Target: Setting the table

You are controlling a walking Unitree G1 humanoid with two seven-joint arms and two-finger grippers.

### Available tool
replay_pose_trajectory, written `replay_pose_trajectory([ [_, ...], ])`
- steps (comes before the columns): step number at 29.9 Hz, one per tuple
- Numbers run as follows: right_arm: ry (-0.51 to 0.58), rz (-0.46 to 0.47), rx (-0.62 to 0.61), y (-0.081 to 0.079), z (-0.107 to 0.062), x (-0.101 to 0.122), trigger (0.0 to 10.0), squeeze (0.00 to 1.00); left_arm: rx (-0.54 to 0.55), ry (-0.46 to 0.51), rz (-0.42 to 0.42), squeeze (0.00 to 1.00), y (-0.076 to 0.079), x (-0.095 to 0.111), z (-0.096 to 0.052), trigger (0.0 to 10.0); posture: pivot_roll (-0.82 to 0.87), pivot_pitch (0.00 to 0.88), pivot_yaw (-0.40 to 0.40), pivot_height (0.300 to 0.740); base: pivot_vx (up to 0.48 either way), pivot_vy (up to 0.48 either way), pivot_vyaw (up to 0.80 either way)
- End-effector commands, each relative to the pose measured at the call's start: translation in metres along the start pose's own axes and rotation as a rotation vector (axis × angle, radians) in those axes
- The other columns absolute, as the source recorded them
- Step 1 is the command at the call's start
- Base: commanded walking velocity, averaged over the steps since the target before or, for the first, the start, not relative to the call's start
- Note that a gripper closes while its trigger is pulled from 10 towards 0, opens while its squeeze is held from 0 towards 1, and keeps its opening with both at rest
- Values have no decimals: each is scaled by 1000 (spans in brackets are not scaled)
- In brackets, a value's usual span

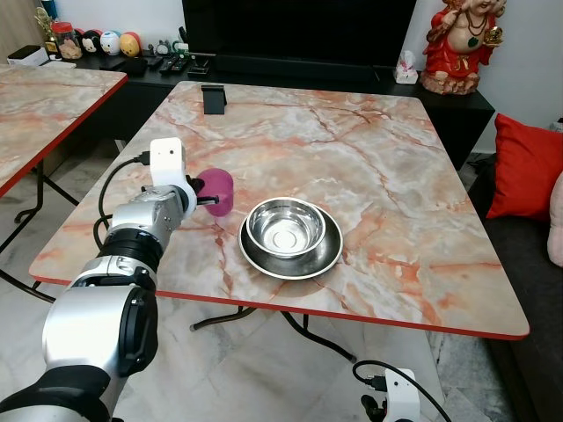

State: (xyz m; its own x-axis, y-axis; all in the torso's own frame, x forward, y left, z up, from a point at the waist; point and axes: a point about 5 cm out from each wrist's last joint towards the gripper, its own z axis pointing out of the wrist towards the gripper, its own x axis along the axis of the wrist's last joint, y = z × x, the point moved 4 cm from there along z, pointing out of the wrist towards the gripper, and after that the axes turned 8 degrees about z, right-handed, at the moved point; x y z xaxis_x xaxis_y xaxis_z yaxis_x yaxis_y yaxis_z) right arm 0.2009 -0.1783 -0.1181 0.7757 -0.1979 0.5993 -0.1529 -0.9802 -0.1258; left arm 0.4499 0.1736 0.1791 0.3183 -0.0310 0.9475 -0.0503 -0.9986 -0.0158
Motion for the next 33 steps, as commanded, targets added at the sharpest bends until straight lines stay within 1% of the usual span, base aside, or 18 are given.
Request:
replay_pose_trajectory([
  [1,-13,3,-5,2,-1,-4,10000,0,-15,-12,-16,0,6,2,1,10000,18,0,-63,740,0,0,0],
  [4,-15,4,-7,2,-1,-4,10000,0,-20,-25,-10,0,10,-1,1,10000,18,0,-63,740,0,0,0],
  [11,-20,4,-8,2,-1,-6,10000,0,-11,-53,4,0,10,-6,2,10000,19,0,-61,740,0,0,0],
  [17,-22,4,-7,2,-1,-6,10000,0,6,-67,-3,0,9,-9,2,10000,19,0,-61,740,0,0,0],
  [25,-25,3,-2,-5,0,-6,10000,0,28,-84,-13,0,8,-11,2,10000,20,0,-60,740,0,0,0],
  [27,-25,3,-1,-6,0,-6,10000,0,28,-93,-30,0,8,-13,2,10000,20,0,-58,740,0,0,0],
  [33,-26,3,0,-6,1,-5,10000,0,30,-102,-32,0,9,-15,2,10000,19,0,-58,740,0,0,0],
])
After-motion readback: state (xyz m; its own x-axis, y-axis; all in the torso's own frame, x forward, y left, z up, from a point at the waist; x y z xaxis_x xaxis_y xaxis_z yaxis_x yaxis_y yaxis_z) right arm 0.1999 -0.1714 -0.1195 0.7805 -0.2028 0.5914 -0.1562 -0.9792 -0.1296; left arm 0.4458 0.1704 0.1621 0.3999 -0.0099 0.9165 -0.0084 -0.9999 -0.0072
